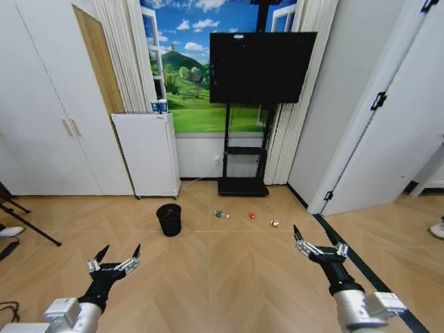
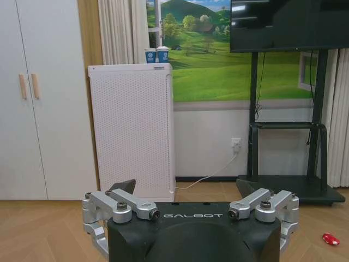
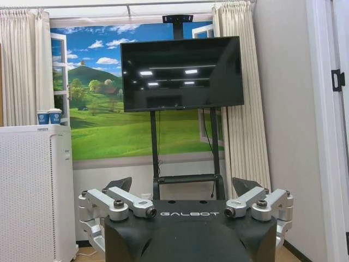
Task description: Pick up the trash bin and place the garbage on the floor into it.
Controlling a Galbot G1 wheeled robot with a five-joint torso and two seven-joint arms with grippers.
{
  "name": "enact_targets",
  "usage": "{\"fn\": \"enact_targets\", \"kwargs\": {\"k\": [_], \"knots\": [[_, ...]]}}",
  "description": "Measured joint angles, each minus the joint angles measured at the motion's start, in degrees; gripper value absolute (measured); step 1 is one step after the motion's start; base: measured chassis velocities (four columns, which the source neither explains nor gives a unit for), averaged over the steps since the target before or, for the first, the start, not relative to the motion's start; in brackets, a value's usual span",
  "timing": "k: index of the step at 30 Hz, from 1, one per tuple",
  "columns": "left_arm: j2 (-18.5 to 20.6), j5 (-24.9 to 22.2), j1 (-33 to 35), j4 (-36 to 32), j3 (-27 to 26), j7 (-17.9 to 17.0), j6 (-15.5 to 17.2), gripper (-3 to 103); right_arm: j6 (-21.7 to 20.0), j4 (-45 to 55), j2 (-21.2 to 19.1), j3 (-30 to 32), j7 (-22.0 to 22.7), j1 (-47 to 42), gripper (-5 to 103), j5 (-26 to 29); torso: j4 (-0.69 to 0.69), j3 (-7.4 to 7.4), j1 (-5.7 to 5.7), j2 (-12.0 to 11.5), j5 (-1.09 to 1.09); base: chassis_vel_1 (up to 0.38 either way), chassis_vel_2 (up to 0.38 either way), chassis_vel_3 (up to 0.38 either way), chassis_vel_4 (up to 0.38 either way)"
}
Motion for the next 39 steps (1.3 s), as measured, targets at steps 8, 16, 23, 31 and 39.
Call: {"fn": "enact_targets", "kwargs": {"k": [8, 16, 23, 31, 39], "knots": [[0.09, 0.03, 0.48, -0.17, -0.58, 0.00, -0.23, 100, 0.24, -0.39, 0.37, -0.67, 0.08, 0.26, 100, -0.23, -0.01, 0.00, -0.01, 0.00, -0.01, -0.096, 0.076, 0.098, -0.092], [-0.48, 0.20, 0.57, -0.29, -0.38, -0.01, -0.41, 100, 0.35, -0.40, 0.25, -0.46, 0.16, 0.21, 100, -0.26, 0.01, 0.00, 0.00, -0.01, 0.02, -0.203, 0.206, 0.216, -0.217], [-0.53, 0.23, 0.71, -0.35, -0.43, -0.01, -0.55, 100, 0.39, -0.34, 0.40, -0.59, 0.17, 0.17, 100, -0.37, 0.02, 0.00, 0.00, -0.01, 0.01, -0.274, 0.293, 0.287, -0.299], [-0.54, 0.30, 0.69, -0.19, -0.34, 0.01, -0.65, 100, 0.44, -0.47, 0.41, -0.58, 0.18, 0.15, 100, -0.41, 0.02, 0.01, 0.02, -0.02, 0.02, -0.357, 0.366, 0.375, -0.354], [-0.57, 0.31, 0.76, -0.09, -0.46, 0.06, -0.67, 100, 0.72, -1.16, 0.47, -0.94, 0.09, 0.26, 100, -0.72, 0.01, 0.01, 0.02, -0.01, -0.01, -0.349, 0.353, 0.358, -0.357]]}}
